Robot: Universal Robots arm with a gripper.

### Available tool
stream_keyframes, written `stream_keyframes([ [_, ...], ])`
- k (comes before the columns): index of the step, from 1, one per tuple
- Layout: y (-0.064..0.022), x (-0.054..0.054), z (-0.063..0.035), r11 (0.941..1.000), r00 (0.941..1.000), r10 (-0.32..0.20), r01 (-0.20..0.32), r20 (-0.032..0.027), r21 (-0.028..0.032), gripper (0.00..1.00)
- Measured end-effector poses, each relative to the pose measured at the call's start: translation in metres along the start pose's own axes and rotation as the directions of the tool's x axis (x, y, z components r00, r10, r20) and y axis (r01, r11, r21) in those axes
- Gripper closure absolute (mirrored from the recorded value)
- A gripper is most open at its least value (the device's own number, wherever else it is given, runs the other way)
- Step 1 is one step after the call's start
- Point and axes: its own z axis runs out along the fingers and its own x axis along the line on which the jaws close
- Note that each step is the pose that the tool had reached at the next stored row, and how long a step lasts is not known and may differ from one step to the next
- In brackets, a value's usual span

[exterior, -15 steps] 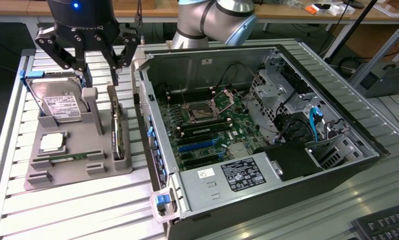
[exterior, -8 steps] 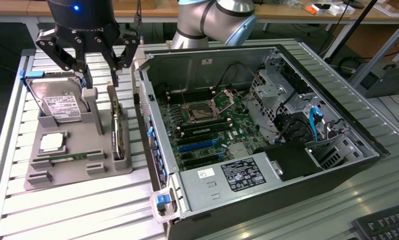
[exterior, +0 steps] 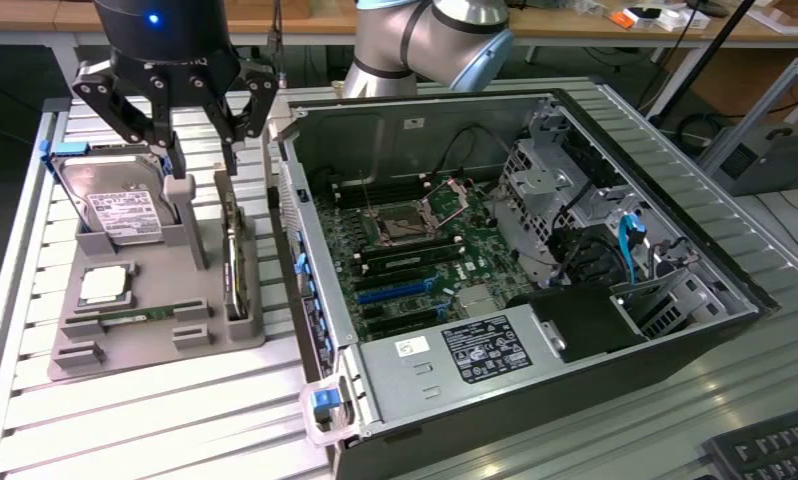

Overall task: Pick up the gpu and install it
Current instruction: 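Pick up the gpu and move the gpu toward the slot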

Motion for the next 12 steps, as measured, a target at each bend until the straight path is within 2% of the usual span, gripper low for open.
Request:
stream_keyframes([
  [12,-0.0001,0.0001,0.0032,1.0,1.0,0.0,0.0,0.0,0.0,0.52],
])
